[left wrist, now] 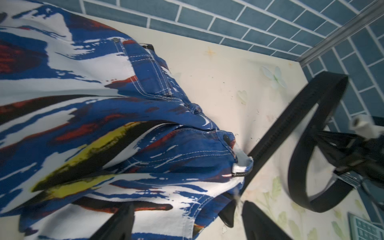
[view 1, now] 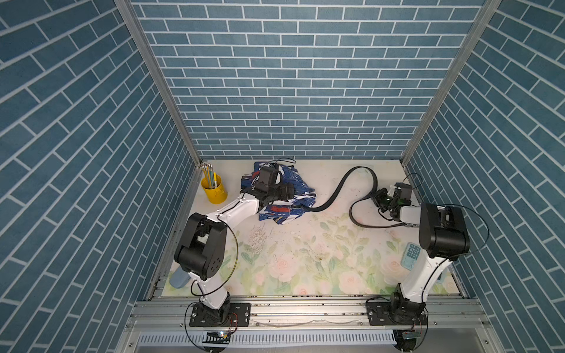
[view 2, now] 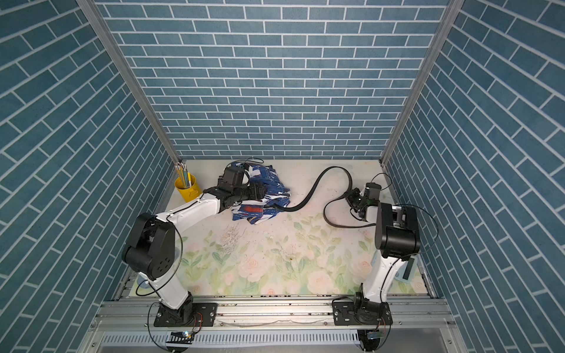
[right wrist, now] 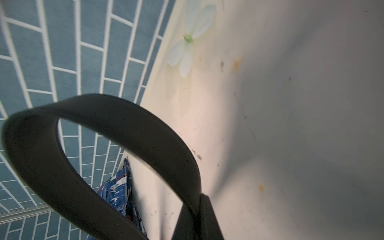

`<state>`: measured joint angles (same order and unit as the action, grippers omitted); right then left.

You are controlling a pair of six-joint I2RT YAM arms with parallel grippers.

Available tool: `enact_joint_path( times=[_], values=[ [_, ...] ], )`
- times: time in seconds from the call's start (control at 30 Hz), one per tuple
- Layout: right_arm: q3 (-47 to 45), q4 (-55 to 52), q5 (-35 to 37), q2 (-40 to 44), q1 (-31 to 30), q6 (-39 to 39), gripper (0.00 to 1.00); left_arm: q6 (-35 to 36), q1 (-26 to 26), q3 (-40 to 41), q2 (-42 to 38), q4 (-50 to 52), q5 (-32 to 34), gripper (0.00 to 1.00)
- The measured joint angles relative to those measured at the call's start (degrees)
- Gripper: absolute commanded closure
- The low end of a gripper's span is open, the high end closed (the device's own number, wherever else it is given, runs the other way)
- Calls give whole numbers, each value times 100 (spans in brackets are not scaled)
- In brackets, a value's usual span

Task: Remove the belt from the trousers
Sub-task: Place the belt at the center of the board, then reset both arms

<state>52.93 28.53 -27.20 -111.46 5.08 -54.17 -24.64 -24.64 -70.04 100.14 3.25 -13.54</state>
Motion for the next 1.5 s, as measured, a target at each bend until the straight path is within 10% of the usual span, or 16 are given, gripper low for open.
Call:
enact_joint_path(
  times=[0.33, 0.6, 1.03, 1.27, 1.5],
  values=[
    [-39, -129, -138, -11, -96, 866, 36, 306, -90, 997, -946, -120, 291, 0],
    [-295, -769, -74, 1064, -120, 1438, 17, 761, -87, 1403, -1725, -26, 955, 0],
    [-1637, -1259, 1300, 4686, -122, 4076, 0, 1967, 640, 3834, -3891, -1469, 3150, 0],
    [-4098, -168, 2824, 5064, -120, 4789, 0, 2686, 894, 5633, -3934, -3812, 3145, 0],
    [-5241, 2920, 2796, 4544, -122, 4948, 0, 2876, 1349, 6336, -2820, -5869, 2643, 0]
  ],
)
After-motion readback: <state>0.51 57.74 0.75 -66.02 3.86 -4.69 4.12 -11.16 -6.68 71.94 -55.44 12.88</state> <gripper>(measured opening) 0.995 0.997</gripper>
